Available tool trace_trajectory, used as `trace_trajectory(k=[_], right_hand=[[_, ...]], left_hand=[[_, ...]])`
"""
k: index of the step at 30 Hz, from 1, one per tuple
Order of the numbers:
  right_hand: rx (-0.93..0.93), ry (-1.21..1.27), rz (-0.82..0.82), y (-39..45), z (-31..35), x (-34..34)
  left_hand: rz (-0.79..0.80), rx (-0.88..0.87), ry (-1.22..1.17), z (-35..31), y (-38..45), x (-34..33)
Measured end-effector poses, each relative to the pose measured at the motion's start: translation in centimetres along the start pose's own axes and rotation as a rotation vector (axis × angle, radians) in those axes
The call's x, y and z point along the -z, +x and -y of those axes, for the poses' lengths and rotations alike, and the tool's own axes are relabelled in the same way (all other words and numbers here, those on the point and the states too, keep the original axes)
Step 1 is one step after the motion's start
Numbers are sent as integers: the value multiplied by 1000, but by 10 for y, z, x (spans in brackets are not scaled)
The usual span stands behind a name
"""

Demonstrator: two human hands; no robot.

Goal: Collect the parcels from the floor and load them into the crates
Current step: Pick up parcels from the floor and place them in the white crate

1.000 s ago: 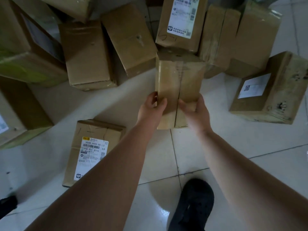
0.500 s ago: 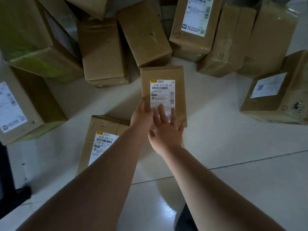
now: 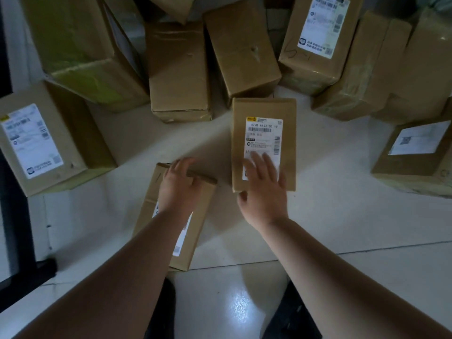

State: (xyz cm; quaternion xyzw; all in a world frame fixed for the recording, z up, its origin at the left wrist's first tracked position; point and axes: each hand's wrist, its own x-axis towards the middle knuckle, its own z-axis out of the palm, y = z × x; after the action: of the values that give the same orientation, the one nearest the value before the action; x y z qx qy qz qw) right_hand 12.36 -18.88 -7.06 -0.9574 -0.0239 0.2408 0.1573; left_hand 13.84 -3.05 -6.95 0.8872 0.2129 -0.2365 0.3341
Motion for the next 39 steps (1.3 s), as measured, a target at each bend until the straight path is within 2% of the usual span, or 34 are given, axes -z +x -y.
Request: trace_trajectory(k=[3,8,12,15,20,23,27,29,31,34,35,39], right_hand=[[124,25,34,23,29,0],[198,3,72,82,62,8],[208,-174,76,126,72,13],[204,-321,158,142,74,15],[164,-324,168,119,76,9],[153,-280,185,95,74,2],[154,-291,109,54,74,-2],[85,-97,161,47,68,2],[-94,105,160,56,65,10],[-182,221,71,81,72,11],[-201,253,79,87,77,9],[-490,504,215,99,76,5]], left_hand=[[-34,-20,-23,-1,14,7],[-149,-118,67,-18,73,31],[-47,-170,261,-29,111,40],[17,-180,424,-28,119,43],[85,-210,624,-25,103,46],[138,-200,609,-23,80,41],[195,-198,522,-17,44,36],[90,-167,372,-15,40,42],[2,-77,218,-16,47,46],[80,59,88,-21,63,43],[104,80,75,-22,65,41],[137,107,95,-22,58,27]])
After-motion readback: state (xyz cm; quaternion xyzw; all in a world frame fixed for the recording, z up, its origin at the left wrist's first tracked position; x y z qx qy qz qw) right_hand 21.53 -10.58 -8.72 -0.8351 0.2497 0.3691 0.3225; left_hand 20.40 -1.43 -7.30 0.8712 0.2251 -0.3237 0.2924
